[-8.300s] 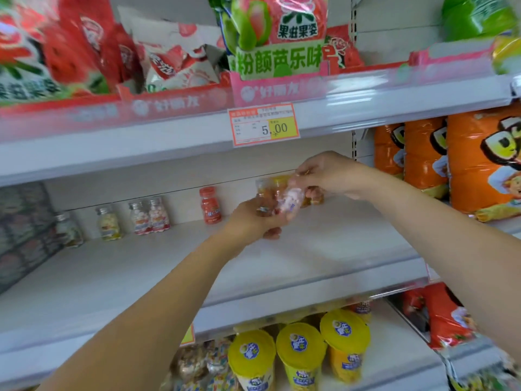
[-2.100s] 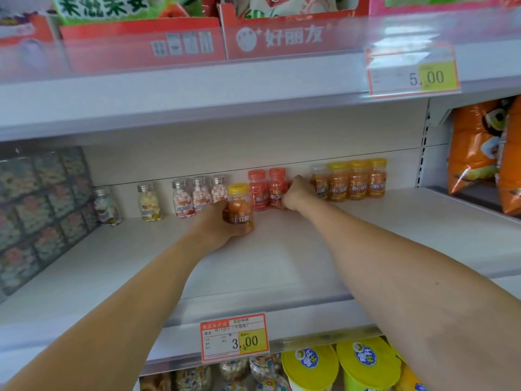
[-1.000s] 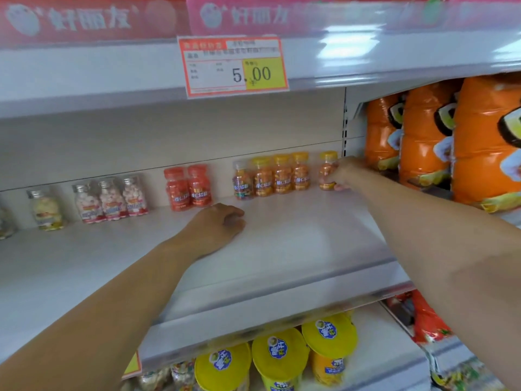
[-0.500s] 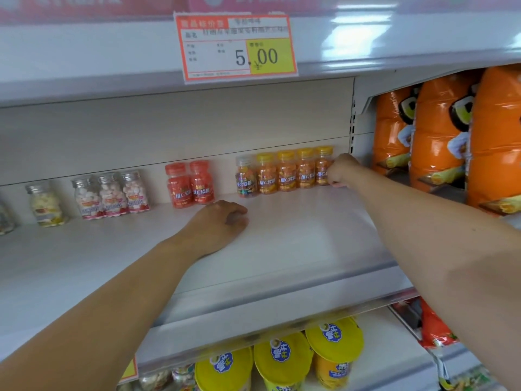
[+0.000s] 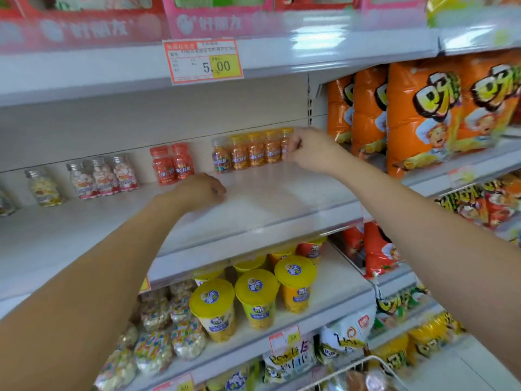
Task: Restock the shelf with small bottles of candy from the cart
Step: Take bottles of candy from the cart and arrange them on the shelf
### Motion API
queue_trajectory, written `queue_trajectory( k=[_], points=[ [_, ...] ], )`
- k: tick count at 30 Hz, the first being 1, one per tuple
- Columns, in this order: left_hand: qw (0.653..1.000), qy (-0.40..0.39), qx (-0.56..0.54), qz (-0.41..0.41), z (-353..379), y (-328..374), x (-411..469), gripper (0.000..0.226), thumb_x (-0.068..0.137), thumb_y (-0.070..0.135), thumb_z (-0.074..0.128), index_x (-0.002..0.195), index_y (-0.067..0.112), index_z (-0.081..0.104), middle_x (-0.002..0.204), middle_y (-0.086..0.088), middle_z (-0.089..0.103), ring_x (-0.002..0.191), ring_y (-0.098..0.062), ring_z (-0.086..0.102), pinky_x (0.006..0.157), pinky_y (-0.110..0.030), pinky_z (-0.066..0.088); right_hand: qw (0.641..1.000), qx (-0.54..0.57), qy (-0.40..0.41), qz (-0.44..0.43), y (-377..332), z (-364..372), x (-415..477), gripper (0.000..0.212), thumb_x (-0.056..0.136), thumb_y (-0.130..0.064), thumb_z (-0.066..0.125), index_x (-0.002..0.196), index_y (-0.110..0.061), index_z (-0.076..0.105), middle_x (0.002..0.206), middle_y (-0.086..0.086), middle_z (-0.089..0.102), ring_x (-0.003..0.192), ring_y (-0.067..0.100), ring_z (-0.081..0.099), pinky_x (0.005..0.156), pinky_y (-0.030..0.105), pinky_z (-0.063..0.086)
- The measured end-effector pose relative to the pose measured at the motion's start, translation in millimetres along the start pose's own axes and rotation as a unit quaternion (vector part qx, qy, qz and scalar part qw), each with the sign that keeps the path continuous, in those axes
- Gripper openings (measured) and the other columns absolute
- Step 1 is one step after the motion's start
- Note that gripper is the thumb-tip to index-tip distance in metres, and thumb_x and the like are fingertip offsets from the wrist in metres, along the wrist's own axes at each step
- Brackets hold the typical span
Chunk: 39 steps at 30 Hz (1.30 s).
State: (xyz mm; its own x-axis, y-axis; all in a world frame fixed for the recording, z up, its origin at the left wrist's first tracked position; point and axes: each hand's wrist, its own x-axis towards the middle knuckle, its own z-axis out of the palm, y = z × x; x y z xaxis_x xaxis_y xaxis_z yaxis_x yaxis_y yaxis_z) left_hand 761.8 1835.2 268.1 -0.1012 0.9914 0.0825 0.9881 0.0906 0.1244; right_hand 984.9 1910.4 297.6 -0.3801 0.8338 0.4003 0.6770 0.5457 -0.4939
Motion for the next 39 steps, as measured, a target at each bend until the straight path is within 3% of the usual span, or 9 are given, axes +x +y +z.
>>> queue_trajectory(
  k=[6,9,14,18,22,25,30,35,39],
  points=[
    [0.975,0.193,-0.100,0.047,16,70,-87,0.030,0.096,0.031,0.051,0.094,0.007,0.070,0.084,-0.008,0.064,0.072,-0.018,0.053,0.061,-0.026,0.036,0.996,0.046,-0.067,-0.036,4,-20,-112,0.025,0.081,-0.022,0.072,0.069,-0.023,0.050,0.069,-0.011,0.052,0.061,0.003,0.047,0.053,0.015,0.037],
    [0.931,0.280,-0.214,0.097,61,99,-152,0.025,0.095,0.026,0.053,0.078,0.010,0.062,0.081,-0.004,0.063,0.074,-0.016,0.055,0.067,-0.027,0.039,0.991,0.092,-0.092,-0.002,32,-8,-166,0.019,0.082,-0.023,0.072,0.075,-0.021,0.054,0.075,-0.003,0.056,0.060,0.007,0.050,0.057,0.024,0.039],
    [0.960,0.076,-0.263,0.057,184,108,-220,0.026,0.094,0.031,0.053,0.076,0.014,0.059,0.078,0.007,0.057,0.069,-0.003,0.052,0.061,-0.011,0.036,0.965,0.037,-0.236,0.111,110,51,-263,0.016,0.087,-0.030,0.066,0.095,-0.020,0.057,0.105,0.000,0.062,0.086,0.017,0.062,0.073,0.029,0.050],
    [0.960,-0.153,-0.235,-0.026,287,102,-249,0.017,0.092,0.033,0.055,0.094,0.017,0.061,0.097,0.002,0.062,0.086,-0.015,0.061,0.075,-0.029,0.048,0.900,-0.064,-0.371,0.220,159,100,-340,0.049,0.087,-0.040,0.063,0.125,-0.011,0.050,0.124,0.006,0.058,0.095,0.022,0.061,0.078,0.034,0.049],
    [0.955,-0.260,-0.143,-0.030,335,109,-270,0.028,0.095,0.041,0.049,0.092,0.014,0.050,0.085,-0.005,0.054,0.071,-0.018,0.051,0.070,-0.032,0.044,0.887,-0.058,-0.359,0.285,176,141,-385,0.070,0.086,-0.045,0.059,0.135,0.002,0.040,0.106,0.015,0.064,0.088,0.026,0.063,0.072,0.036,0.051],
    [0.961,-0.266,-0.073,-0.019,358,112,-276,0.039,0.091,0.041,0.054,0.115,0.009,0.053,0.109,-0.010,0.058,0.097,-0.023,0.057,0.080,-0.033,0.048,0.877,-0.046,-0.345,0.331,180,169,-395,0.065,0.088,-0.043,0.054,0.137,-0.003,0.037,0.085,0.007,0.062,0.082,0.023,0.061,0.060,0.028,0.040],
    [0.964,-0.262,0.028,-0.040,376,116,-270,0.049,0.085,0.041,0.062,0.124,0.013,0.049,0.121,-0.009,0.055,0.106,-0.025,0.057,0.076,-0.032,0.051,0.861,-0.080,-0.327,0.381,179,188,-392,0.025,0.089,-0.031,0.058,0.077,-0.010,0.051,0.073,0.002,0.050,0.064,0.016,0.051,0.049,0.024,0.034],
    [0.965,-0.240,-0.011,-0.102,376,103,-256,0.032,0.090,0.023,0.059,0.120,0.012,0.054,0.111,-0.006,0.064,0.094,-0.021,0.064,0.068,-0.030,0.053,0.814,-0.202,-0.405,0.364,179,183,-374,0.064,0.088,-0.048,0.060,0.137,-0.009,0.047,0.142,0.010,0.045,0.127,0.027,0.047,0.099,0.034,0.041],
    [0.956,-0.151,-0.180,-0.177,334,92,-246,0.037,0.087,0.030,0.065,0.115,0.012,0.050,0.096,-0.010,0.068,0.079,-0.022,0.066,0.061,-0.031,0.053,0.784,-0.219,-0.490,0.314,180,177,-355,0.063,0.082,-0.051,0.061,0.132,-0.012,0.054,0.138,0.006,0.048,0.115,0.025,0.055,0.093,0.034,0.047]
  ],
)
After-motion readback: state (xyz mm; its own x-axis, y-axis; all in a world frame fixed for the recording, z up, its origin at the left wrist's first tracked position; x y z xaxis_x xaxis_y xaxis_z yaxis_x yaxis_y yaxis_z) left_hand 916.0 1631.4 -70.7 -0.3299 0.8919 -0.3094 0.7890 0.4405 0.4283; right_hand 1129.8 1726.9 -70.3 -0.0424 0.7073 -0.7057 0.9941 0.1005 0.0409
